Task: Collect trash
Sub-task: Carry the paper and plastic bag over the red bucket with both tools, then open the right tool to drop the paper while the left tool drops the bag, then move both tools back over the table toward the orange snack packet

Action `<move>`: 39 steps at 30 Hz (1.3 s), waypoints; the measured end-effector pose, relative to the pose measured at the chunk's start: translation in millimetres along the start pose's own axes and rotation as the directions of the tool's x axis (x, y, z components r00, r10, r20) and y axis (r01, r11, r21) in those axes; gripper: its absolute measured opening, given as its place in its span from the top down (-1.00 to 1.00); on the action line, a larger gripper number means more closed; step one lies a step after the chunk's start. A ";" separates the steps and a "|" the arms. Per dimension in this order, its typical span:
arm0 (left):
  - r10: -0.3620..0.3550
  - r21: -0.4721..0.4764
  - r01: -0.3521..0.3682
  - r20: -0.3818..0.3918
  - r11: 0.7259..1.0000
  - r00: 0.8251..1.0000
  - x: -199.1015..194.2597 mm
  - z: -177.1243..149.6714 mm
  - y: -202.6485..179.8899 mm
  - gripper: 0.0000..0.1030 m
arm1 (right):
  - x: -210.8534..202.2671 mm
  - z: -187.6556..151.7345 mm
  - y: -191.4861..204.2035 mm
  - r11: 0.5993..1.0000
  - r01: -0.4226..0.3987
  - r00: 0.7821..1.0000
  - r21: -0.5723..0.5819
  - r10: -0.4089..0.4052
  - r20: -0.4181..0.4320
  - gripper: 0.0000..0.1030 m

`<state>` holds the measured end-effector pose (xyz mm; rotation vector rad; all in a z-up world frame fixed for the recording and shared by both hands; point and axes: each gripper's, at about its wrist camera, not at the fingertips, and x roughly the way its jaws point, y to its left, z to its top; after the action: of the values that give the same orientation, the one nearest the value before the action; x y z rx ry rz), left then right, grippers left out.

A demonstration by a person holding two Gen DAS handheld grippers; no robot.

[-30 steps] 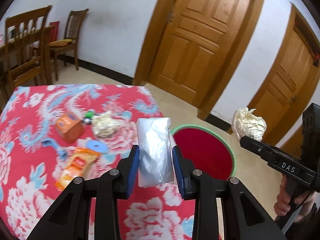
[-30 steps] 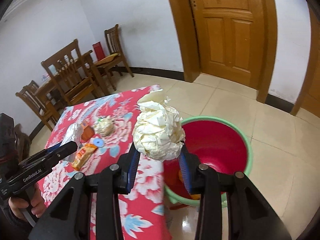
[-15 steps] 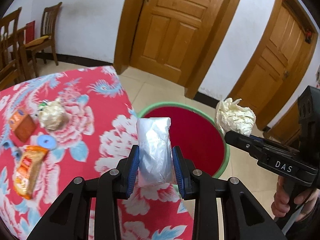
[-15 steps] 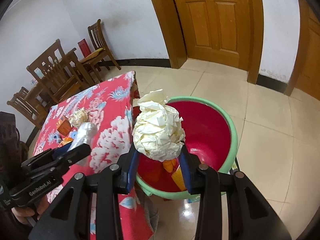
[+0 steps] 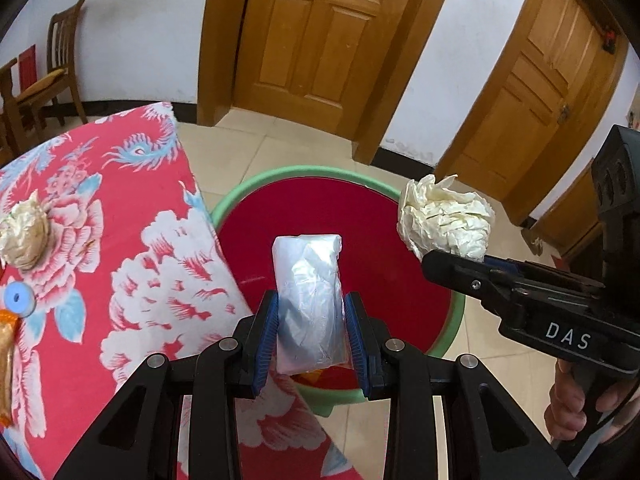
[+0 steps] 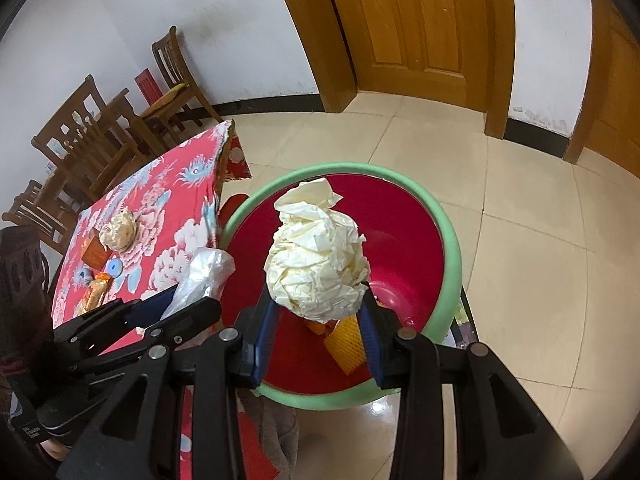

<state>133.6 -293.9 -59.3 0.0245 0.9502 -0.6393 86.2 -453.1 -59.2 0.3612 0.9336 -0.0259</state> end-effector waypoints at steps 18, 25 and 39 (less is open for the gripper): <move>0.017 0.002 -0.017 0.008 1.000 1.000 2.9 4.4 5.3 -0.13 | 22.0 4.0 0.3 1.000 0.006 0.999 -0.013 -0.006 -0.042 0.12; 0.028 -0.025 -0.027 0.026 0.999 0.999 -13.7 2.8 13.5 -0.13 | 14.0 5.0 0.9 1.000 0.007 1.000 0.000 -0.007 -0.018 -0.02; 0.073 -0.087 -0.064 0.105 0.994 0.992 -67.9 -4.2 37.8 -0.13 | -18.6 -3.0 31.3 0.998 -0.053 0.998 -0.021 0.054 0.037 -0.03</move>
<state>122.0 -227.9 -19.6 -0.0508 0.8670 -0.5317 78.3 -425.2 -37.0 0.3661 0.8864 0.0252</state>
